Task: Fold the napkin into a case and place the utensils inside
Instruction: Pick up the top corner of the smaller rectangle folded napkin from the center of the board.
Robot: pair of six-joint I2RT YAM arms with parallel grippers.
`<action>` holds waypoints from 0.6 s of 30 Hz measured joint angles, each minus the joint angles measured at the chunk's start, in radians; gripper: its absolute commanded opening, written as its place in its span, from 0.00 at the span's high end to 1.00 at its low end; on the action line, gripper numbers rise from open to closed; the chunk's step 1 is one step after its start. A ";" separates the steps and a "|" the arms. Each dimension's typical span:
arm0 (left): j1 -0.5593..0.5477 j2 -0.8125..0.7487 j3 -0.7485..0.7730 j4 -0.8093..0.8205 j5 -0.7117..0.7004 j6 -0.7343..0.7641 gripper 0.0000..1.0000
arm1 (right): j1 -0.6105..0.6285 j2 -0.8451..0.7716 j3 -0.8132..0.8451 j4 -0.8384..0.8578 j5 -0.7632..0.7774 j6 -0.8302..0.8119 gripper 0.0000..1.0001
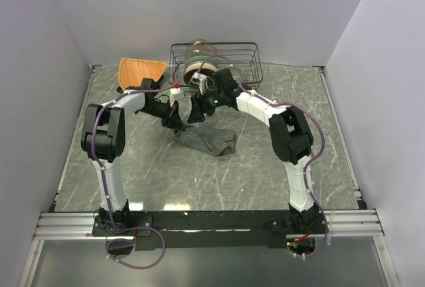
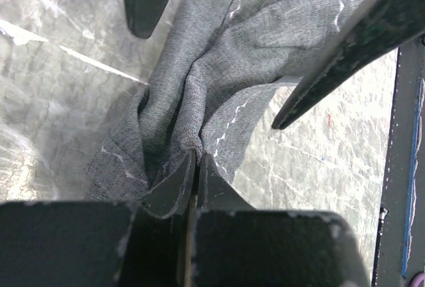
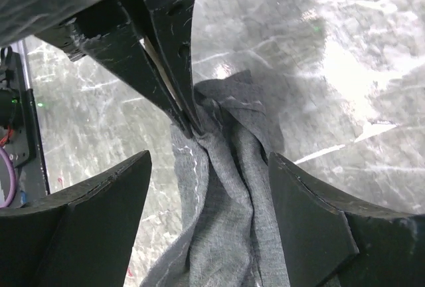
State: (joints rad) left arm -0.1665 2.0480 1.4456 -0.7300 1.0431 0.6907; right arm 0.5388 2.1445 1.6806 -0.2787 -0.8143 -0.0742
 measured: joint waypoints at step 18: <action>0.010 -0.067 -0.039 -0.008 0.018 0.023 0.99 | 0.044 -0.001 -0.089 0.011 -0.045 -0.026 0.31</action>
State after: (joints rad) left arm -0.1570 1.9808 1.4063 -0.7383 1.0615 0.7132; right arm 0.5831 2.1433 1.5921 -0.2680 -0.8593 -0.1001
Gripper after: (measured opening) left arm 0.032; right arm 0.715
